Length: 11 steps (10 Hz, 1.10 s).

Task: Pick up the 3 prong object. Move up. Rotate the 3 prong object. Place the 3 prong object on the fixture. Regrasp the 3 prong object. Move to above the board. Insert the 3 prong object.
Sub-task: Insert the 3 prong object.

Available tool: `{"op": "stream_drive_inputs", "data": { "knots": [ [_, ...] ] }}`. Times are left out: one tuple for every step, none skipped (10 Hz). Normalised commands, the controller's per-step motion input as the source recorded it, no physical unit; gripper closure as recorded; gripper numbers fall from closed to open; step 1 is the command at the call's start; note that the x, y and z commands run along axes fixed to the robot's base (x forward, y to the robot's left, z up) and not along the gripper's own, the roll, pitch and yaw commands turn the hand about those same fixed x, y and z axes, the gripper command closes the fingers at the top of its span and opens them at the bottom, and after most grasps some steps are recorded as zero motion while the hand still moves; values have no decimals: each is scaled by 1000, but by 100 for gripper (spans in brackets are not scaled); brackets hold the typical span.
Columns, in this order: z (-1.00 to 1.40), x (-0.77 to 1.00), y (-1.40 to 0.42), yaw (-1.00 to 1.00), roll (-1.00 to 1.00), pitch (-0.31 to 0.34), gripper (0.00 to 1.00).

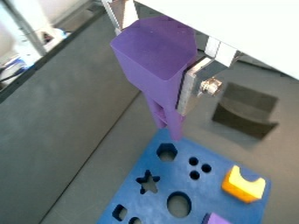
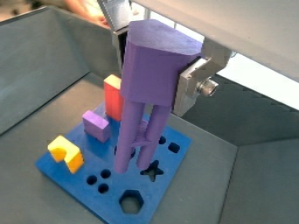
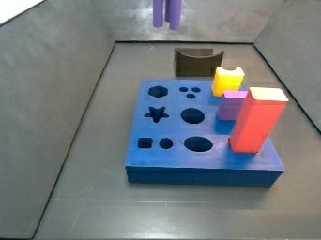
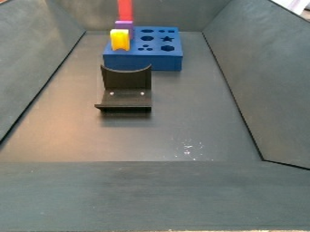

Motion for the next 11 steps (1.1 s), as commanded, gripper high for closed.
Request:
{"op": "stream_drive_inputs", "data": {
  "knots": [
    [0,249,194,-537,-270,-11,100],
    [0,266,151,-600,-239,0,100],
    [-123,257,146,-643,-194,0,100],
    [-303,249,91,-740,-159,-19,100],
    [-394,117,114,-743,-130,-61,100],
    [-429,100,134,-740,-101,-64,100],
    [-463,97,100,-794,-87,-60,100],
    [-443,71,86,-817,-74,-70,100],
    [-460,60,120,-806,-49,-27,100],
    [-403,11,63,-846,0,-4,100],
    [-363,0,83,-829,0,-13,100]
  ]
}}
